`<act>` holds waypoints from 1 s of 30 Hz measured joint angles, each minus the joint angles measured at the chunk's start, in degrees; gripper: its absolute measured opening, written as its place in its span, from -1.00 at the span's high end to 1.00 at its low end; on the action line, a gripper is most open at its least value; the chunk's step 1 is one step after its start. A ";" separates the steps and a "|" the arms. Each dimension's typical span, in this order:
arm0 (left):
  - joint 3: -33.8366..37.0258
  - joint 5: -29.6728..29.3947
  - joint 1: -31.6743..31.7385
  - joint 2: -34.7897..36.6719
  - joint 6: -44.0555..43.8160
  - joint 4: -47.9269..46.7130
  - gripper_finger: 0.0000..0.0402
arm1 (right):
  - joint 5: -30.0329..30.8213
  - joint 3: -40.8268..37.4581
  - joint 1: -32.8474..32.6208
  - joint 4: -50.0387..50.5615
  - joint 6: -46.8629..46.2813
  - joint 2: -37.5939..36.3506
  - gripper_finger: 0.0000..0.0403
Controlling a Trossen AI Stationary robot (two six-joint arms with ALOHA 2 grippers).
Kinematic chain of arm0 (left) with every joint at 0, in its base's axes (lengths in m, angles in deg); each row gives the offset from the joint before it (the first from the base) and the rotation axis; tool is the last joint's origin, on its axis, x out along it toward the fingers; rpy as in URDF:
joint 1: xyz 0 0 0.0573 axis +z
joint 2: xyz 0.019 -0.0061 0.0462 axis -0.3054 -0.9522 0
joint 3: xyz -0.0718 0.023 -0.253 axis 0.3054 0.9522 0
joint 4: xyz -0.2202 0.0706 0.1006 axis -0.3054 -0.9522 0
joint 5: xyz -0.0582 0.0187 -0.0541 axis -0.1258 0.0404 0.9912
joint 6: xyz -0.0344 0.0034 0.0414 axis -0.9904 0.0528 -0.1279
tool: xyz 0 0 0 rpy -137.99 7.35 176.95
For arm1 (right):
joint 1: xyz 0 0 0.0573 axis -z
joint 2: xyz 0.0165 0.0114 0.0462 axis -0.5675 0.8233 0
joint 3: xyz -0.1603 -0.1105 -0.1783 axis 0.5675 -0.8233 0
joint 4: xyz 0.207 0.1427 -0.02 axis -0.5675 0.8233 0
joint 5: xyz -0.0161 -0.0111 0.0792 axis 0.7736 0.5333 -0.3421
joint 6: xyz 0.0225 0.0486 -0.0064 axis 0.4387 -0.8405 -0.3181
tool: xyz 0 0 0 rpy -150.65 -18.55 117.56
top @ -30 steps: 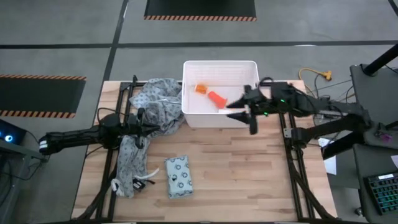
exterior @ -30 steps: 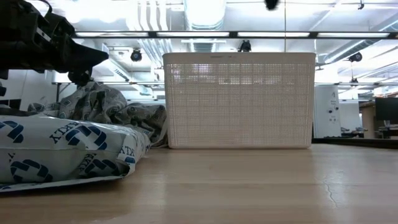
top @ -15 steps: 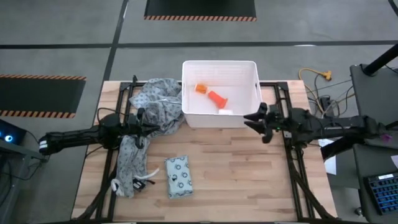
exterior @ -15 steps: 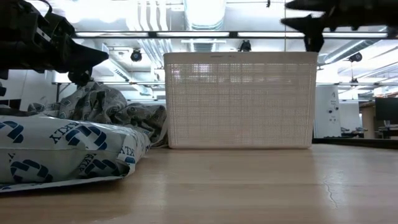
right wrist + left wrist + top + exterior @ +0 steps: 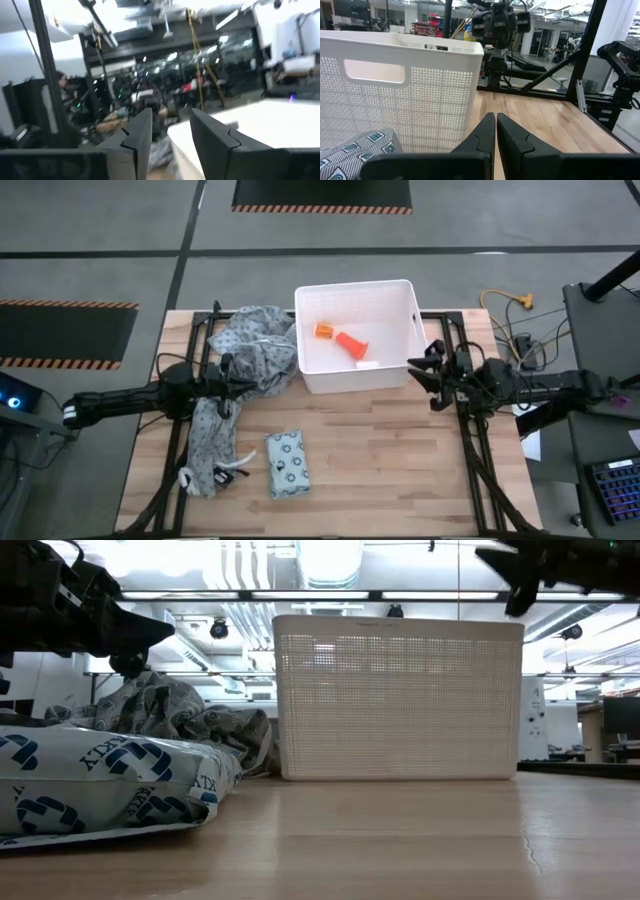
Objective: Pick & place medical supplies in basket/bin
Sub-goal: Put the mailer bag into the white bin
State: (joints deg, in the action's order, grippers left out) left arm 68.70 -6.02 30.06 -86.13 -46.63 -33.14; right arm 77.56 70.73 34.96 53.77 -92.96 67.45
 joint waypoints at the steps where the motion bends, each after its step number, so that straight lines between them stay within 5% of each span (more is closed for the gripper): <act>1: 0.00 -0.01 0.02 0.00 0.00 0.02 1.00 | -0.06 0.81 -0.04 0.78 0.98 -0.22 0.39; 9: 0.00 -0.01 0.00 0.00 0.00 0.00 1.00 | -9.82 13.16 -0.08 21.83 -3.12 2.32 0.46; 15: 0.00 -0.01 0.02 0.00 0.02 0.00 1.00 | -20.69 18.43 -3.14 29.34 -6.33 13.45 0.53; 21: 0.00 0.01 0.02 0.00 0.00 0.00 1.00 | -20.82 20.22 -7.74 28.58 -1.31 26.38 0.70; 25: 0.00 0.00 0.02 -0.07 0.00 0.02 1.00 | -20.38 17.87 -8.39 18.74 -0.66 32.66 0.84; 30: 0.00 0.01 0.02 -0.28 0.00 -0.04 1.00 | -9.05 14.76 -8.30 10.11 -0.60 37.44 0.95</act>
State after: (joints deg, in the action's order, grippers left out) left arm 68.70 -6.01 30.08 -86.42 -46.63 -33.18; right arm 68.51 85.50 26.66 63.88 -93.56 104.90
